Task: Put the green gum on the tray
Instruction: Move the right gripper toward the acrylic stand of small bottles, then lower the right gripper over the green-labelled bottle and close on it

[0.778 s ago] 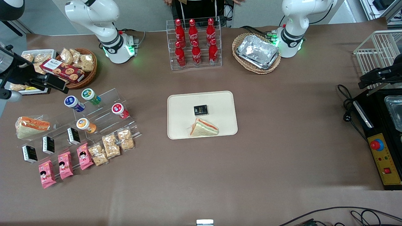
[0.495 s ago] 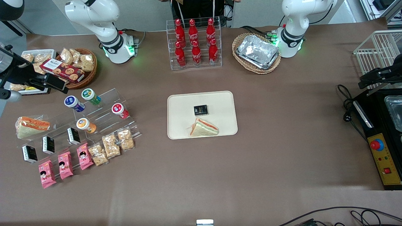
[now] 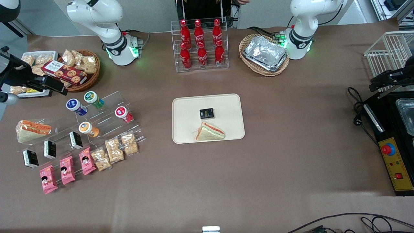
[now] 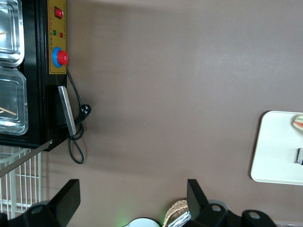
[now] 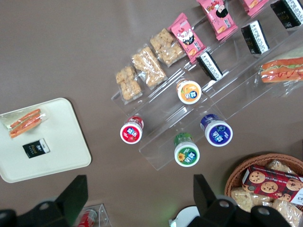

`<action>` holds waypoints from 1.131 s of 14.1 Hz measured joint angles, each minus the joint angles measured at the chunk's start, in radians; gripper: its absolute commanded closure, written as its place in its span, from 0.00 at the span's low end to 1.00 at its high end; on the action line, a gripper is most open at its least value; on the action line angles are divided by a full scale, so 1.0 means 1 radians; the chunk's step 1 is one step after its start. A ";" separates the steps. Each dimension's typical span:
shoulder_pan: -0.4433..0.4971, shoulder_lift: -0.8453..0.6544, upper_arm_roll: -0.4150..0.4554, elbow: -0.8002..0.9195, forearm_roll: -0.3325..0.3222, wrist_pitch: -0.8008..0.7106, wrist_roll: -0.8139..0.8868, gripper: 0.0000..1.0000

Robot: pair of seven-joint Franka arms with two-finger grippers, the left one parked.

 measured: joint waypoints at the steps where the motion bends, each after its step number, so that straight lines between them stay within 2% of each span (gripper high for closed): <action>1: 0.000 -0.010 0.000 -0.017 0.000 0.001 0.000 0.00; 3: 0.002 -0.062 0.002 -0.113 0.000 0.056 0.000 0.00; 6: 0.009 -0.184 0.005 -0.365 0.000 0.227 -0.004 0.00; 9: 0.008 -0.247 0.004 -0.555 -0.002 0.337 -0.025 0.00; 16: -0.037 -0.254 -0.002 -0.771 -0.004 0.518 -0.038 0.00</action>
